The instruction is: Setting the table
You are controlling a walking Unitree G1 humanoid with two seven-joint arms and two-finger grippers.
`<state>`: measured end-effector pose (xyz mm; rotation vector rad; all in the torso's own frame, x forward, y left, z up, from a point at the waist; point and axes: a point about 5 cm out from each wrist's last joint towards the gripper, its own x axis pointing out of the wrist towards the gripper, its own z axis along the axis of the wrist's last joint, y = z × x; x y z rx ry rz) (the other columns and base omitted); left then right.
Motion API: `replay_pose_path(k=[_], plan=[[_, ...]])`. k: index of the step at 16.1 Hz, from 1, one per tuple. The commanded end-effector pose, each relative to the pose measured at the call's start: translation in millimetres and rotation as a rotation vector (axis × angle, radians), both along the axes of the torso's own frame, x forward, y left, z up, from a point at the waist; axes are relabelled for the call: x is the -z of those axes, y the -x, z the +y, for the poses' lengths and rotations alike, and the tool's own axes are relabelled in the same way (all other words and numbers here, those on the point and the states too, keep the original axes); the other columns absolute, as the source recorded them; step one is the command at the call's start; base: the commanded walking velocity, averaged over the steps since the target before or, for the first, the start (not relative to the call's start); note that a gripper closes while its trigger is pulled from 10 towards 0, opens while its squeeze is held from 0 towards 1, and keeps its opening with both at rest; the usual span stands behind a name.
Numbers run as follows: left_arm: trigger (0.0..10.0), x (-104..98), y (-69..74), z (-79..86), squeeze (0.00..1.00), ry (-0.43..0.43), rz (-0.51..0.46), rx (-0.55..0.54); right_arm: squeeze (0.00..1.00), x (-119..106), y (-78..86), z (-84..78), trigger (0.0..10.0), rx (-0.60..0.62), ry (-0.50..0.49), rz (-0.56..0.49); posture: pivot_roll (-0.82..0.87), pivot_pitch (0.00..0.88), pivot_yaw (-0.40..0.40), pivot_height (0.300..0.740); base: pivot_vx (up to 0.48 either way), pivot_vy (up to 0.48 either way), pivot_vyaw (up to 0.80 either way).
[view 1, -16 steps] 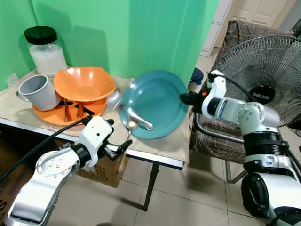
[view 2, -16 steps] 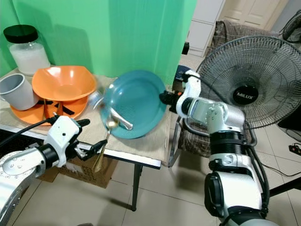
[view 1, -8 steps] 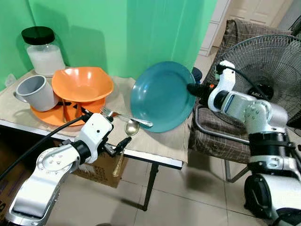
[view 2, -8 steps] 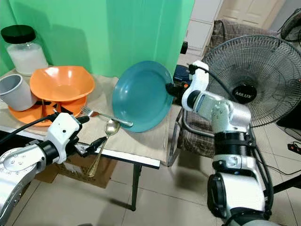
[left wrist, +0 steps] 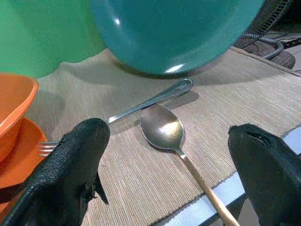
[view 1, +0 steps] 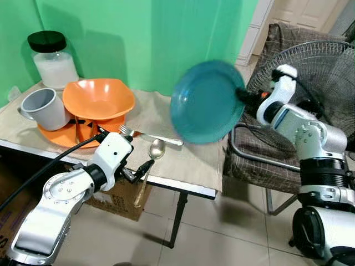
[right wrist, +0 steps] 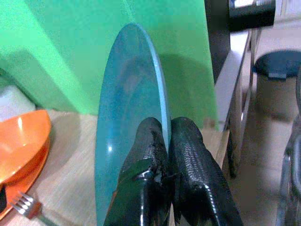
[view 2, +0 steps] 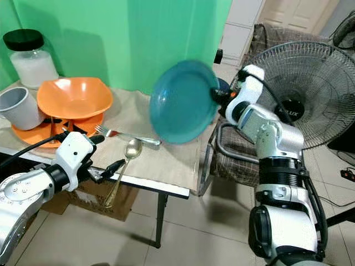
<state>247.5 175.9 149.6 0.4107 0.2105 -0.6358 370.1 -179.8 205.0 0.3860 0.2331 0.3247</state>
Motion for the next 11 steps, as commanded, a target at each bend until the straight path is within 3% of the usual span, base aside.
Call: replay_pose_path(k=[1, 7, 9, 11], plan=[[10.0, -3, -3.2, 0.1, 0.0, -0.001, -0.024, -0.004, 0.0, -20, 1.9, -4.5, 0.0, -0.012, -0.003, -0.109, 0.09, 0.0, -0.112, 0.74, 0.0, 0.0, 0.0], [10.0, -12, -12.5, 5.1, 0.0, 0.037, -0.07, -0.066, 0.0, -35, 18.1, -19.1, 0.0, -0.032, -0.086, -0.237, 0.09, 0.0, -0.102, 0.74, 0.0, 0.0, 0.0], [10.0, -28, -23.3, 11.6, 0.0, 0.164, -0.145, -0.168, 0.0, -23, 37.2, -36.2, 0.0, 0.031, -0.133, -0.286, 0.09, 0.0, -0.094, 0.74, 0.0, 0.0, 0.0], [10.0, -39, -24.5, 8.8, 0.0, 0.256, -0.178, -0.166, 0.0, -9, 53.6, -47.8, 0.0, 0.093, -0.209, -0.272, 0.09, 0.0, -0.083, 0.74, 0.0, 0.0, 0.0]])
